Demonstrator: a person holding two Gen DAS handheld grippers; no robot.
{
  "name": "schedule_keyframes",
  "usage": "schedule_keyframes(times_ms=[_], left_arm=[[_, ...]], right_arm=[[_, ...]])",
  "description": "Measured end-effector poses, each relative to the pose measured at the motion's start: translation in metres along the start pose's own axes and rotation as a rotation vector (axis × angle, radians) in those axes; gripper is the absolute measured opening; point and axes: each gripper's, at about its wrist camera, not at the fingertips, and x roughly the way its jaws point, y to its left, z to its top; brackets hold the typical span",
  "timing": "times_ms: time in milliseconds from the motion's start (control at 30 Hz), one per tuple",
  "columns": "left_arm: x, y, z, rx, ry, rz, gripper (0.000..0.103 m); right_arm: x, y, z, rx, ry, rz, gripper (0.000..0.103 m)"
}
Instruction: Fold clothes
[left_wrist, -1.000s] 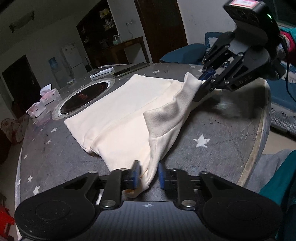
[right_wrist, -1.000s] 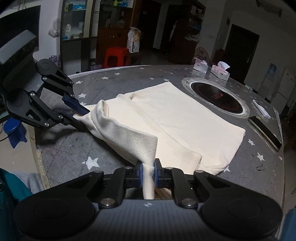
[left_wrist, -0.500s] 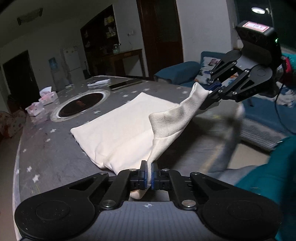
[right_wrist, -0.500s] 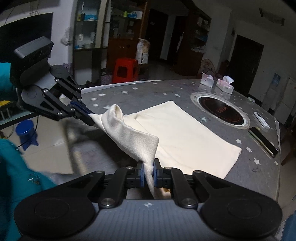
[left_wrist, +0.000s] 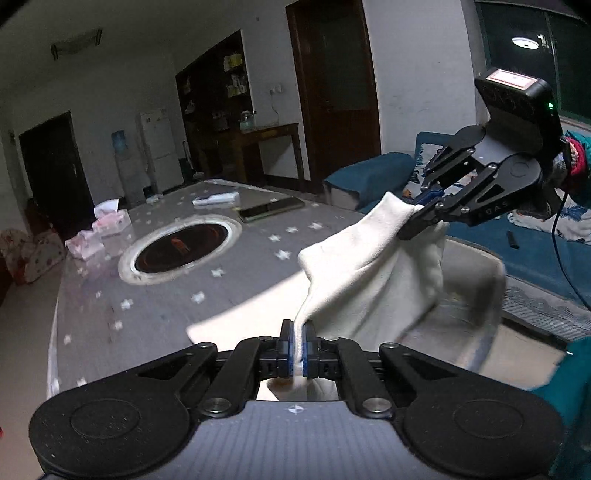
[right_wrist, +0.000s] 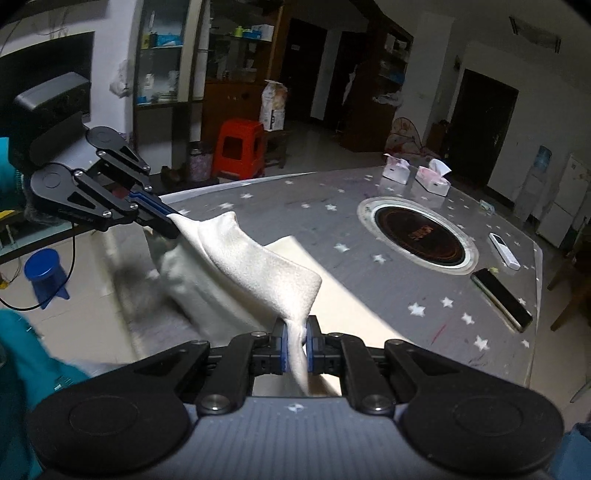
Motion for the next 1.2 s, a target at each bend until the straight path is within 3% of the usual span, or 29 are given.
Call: schedule_keyframes(times_ms=[200,367,600,733,900,1000,1200], left_arm=[[0.063,0.040,0.019,0.001,0.078,0.023,0.004],[0.125,0.070,0.018,-0.023,0.153,0.065,0.005],[0.185,0.086,0.003,-0.106,0.196,0.143,0.009],[0.192,0.089,0.005,-0.108,0.207,0.168,0.018],[0.196,0.101,0.009,-0.124,0.214,0.219,0.018],[0.187,0.104,0.015,-0.161,0.177,0.223,0.018],[0.169,0.083,0.025,-0.130,0.111,0.100,0.015]], right_arm=[[0.025,-0.035,0.022,0.011,0.006,-0.025,0.008],[0.079,-0.067,0.023,0.071,0.050,-0.033,0.008],[0.145,-0.091,-0.004,0.254,0.081,-0.118,0.017],[0.143,-0.097,-0.012,0.313,0.057,-0.153,0.024],[0.125,-0.101,-0.003,0.360,0.007,-0.181,0.024],[0.122,-0.097,0.006,0.380,-0.021,-0.132,0.024],[0.148,-0.085,0.012,0.378,0.019,-0.075,0.022]])
